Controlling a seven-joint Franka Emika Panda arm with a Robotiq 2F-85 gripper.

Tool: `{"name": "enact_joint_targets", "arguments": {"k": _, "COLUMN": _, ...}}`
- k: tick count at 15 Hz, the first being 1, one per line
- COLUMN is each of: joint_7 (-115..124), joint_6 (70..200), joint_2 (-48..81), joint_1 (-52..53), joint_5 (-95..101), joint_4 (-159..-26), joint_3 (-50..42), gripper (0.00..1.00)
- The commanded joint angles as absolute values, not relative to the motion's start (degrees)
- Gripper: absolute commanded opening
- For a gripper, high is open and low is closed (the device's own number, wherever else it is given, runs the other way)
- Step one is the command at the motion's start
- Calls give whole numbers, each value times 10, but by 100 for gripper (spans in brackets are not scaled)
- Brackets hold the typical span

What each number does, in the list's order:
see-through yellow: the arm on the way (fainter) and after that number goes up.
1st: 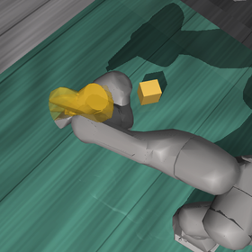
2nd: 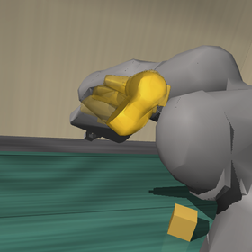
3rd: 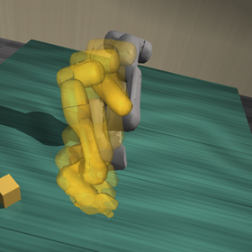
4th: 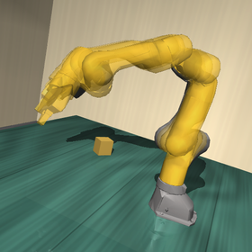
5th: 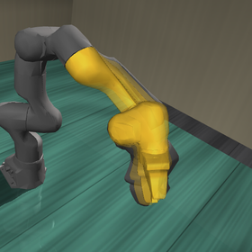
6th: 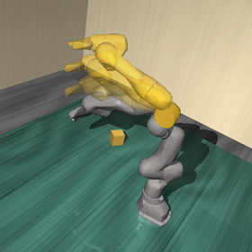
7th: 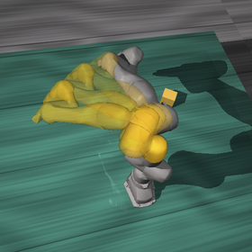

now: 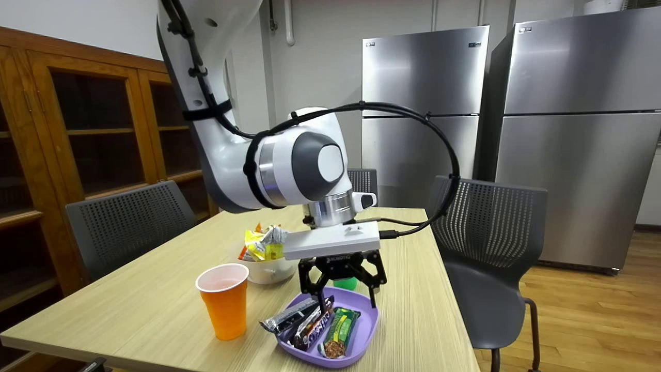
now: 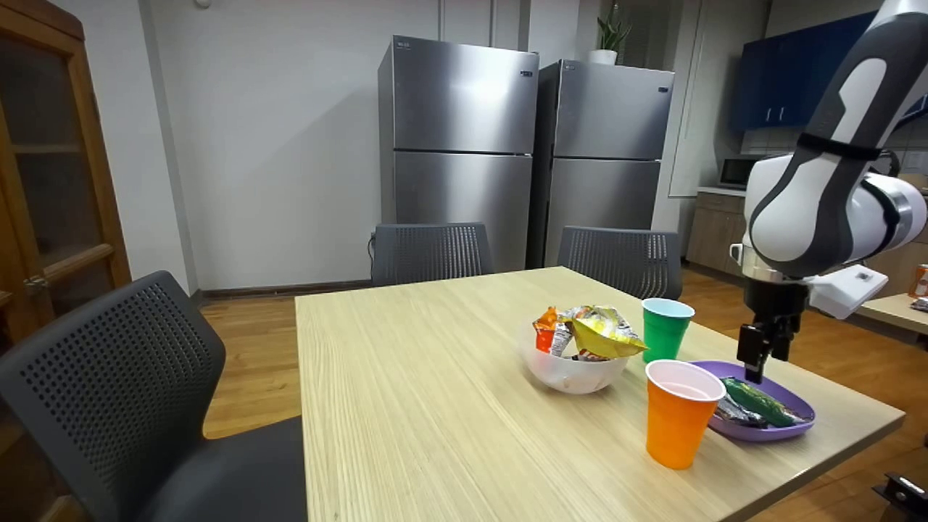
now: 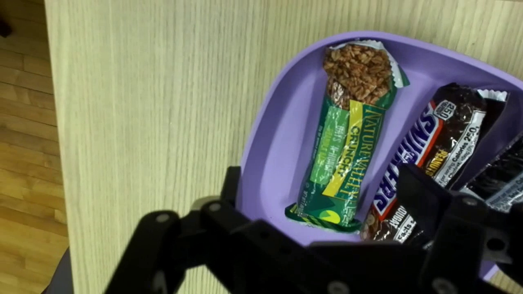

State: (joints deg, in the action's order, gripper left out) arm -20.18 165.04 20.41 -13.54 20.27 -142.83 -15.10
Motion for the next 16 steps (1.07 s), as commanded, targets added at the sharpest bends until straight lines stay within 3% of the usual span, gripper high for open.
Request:
{"name": "enact_joint_targets", "arguments": {"k": 1, "joint_7": -191, "joint_6": 1665, "joint_2": 153, "joint_1": -117, "joint_5": 248, "joint_4": -1469, "joint_3": -187, "gripper": 100}}
{"name": "enact_joint_targets", "arguments": {"k": 8, "joint_7": -161, "joint_6": 1622, "joint_2": 47, "joint_1": -93, "joint_5": 367, "joint_4": -1527, "joint_3": -239, "gripper": 100}}
{"name": "enact_joint_targets", "arguments": {"k": 16, "joint_7": -150, "joint_6": 1585, "joint_2": -98, "joint_1": -128, "joint_5": 463, "joint_4": -1621, "joint_3": -192, "gripper": 100}}
